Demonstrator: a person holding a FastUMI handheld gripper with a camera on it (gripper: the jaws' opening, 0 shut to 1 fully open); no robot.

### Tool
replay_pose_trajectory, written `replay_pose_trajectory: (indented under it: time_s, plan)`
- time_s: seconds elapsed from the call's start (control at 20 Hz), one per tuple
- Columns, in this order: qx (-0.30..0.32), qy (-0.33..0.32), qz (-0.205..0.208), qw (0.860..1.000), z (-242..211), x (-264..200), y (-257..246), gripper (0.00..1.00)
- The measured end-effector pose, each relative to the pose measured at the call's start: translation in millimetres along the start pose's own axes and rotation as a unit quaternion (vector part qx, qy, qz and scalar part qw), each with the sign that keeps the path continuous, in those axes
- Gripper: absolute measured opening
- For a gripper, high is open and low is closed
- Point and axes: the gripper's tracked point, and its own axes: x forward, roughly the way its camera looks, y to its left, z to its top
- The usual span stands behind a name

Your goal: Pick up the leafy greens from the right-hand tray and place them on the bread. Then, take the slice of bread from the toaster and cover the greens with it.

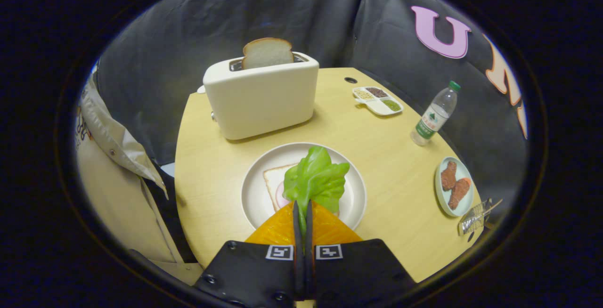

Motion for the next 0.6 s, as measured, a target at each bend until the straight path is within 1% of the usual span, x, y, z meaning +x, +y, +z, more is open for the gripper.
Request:
replay_pose_trajectory:
  time_s: [0.3, 0.45, 0.5, 0.55, 0.6]
  plan:
    - [-0.009, 0.012, 0.032, 0.999, 8, 27, 17, 0.04]
    - [-0.01, 0.024, 0.04, 0.999, 5, 42, 15, 0.04]
    - [-0.008, 0.03, 0.041, 0.999, 3, 43, 16, 0.04]
    - [-0.008, 0.033, 0.039, 0.999, 2, 48, 13, 0.08]
    - [-0.004, 0.042, 0.038, 0.998, -3, 51, 10, 0.08]
